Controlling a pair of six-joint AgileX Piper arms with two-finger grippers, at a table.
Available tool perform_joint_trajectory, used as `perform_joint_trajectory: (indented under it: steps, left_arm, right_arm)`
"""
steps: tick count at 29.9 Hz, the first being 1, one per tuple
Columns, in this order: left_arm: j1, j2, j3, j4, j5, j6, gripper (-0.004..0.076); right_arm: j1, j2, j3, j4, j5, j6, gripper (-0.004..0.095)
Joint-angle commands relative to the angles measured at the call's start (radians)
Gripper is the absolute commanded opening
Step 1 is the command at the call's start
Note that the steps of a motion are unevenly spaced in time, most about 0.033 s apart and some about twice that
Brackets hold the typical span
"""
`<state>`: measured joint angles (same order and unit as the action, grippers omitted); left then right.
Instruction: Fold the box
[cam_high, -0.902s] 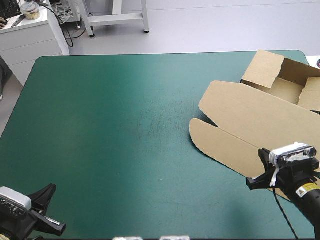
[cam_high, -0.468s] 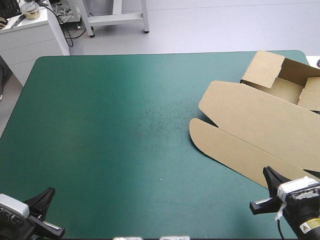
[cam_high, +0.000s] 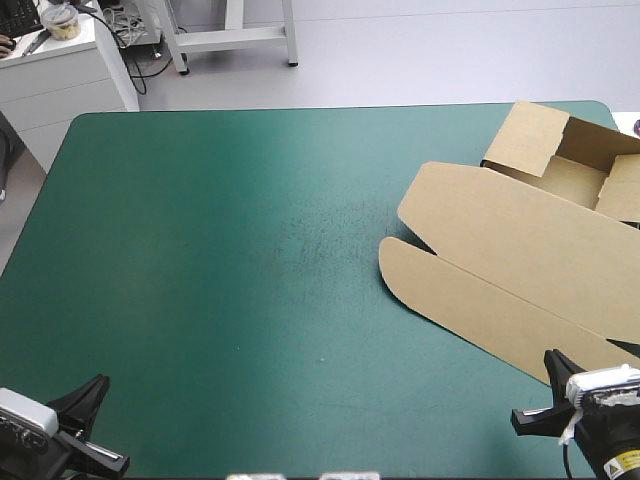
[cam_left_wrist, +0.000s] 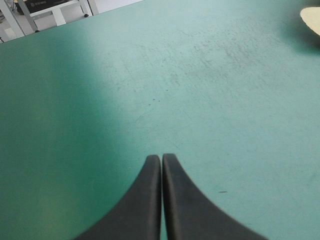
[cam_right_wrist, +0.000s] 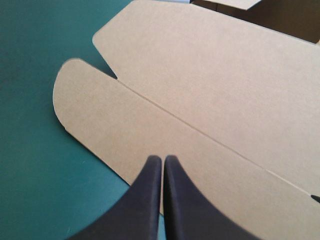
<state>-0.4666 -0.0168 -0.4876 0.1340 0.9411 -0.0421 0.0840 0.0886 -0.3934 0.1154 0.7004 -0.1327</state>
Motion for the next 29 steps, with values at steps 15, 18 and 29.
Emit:
perform_joint_trajectory:
  steps: [15, 18, 29]
  left_arm:
    - [-0.003, -0.012, -0.019, -0.003, -0.079, -0.055, -0.0010]
    - [-0.003, -0.012, -0.019, -0.003, -0.079, -0.055, -0.0010]
    - [-0.003, -0.012, -0.019, -0.003, -0.079, -0.055, -0.0010]
  right_arm:
    - [0.003, 0.014, -0.024, -0.004, -0.069, 0.005, -0.0001]
    - [0.003, 0.014, -0.024, -0.004, -0.069, 0.005, -0.0001]
    - [0.003, 0.014, -0.024, -0.004, -0.069, 0.005, -0.0020]
